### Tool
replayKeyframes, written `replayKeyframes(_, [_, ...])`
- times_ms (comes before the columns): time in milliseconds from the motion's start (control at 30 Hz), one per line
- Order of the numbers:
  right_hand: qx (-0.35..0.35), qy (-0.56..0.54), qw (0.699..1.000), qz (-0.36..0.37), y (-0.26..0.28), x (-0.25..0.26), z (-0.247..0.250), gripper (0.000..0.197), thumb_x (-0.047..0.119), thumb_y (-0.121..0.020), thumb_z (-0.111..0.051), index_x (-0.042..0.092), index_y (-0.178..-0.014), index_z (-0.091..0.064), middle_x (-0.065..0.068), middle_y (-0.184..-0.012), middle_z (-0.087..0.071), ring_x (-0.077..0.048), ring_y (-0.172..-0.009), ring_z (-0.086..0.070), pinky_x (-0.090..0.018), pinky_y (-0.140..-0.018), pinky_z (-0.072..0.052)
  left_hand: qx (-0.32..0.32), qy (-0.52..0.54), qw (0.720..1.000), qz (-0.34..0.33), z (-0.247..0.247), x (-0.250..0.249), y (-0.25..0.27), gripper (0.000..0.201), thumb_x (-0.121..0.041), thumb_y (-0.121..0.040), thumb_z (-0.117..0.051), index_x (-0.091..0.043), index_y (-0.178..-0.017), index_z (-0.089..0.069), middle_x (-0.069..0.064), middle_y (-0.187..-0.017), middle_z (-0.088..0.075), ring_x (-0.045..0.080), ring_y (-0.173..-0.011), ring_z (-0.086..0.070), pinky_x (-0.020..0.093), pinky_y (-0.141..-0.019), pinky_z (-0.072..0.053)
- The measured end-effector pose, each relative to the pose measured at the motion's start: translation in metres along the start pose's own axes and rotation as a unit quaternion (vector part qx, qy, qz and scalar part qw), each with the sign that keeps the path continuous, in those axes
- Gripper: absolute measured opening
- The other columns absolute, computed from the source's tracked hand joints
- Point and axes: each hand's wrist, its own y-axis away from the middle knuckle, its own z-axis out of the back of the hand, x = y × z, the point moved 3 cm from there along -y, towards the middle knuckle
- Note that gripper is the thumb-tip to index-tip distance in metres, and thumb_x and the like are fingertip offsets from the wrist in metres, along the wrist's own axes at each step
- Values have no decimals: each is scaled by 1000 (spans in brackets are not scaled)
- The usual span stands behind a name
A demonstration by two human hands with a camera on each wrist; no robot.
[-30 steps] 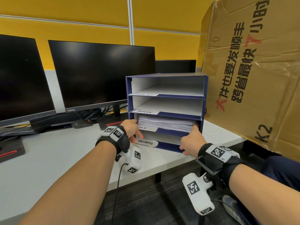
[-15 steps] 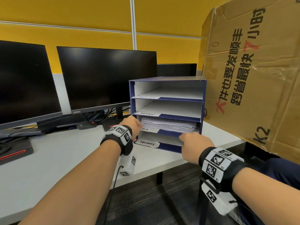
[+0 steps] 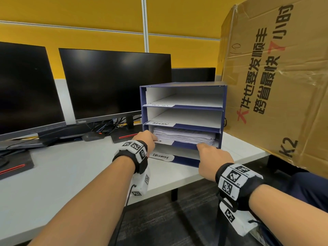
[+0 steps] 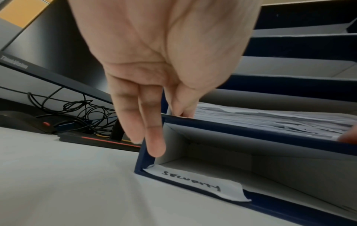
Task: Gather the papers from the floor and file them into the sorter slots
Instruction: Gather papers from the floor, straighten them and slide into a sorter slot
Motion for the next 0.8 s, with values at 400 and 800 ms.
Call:
replayKeyframes(400, [10,13,1000,-1,-5,-4,-5,54,12,-84,-52,16,-134,-34,-3,-134,-47,-29,-106,-59,-37,-82,-49,40,-72,997,-4,4,-9,4,66,11,-91,-46,-20,-148,-37,10,-152,-37,32,-129,-49,41,-102,-47])
replayKeyframes(800, [29,9,1000,-5,-3,-2,-2,49,11,-84,-53,16,-130,-38,-4,-126,-51,-27,-100,-60,-35,-79,-49,58,-91,994,-18,8,-13,15,58,5,-95,-42,-12,-150,-31,17,-151,-34,35,-130,-47,40,-104,-44])
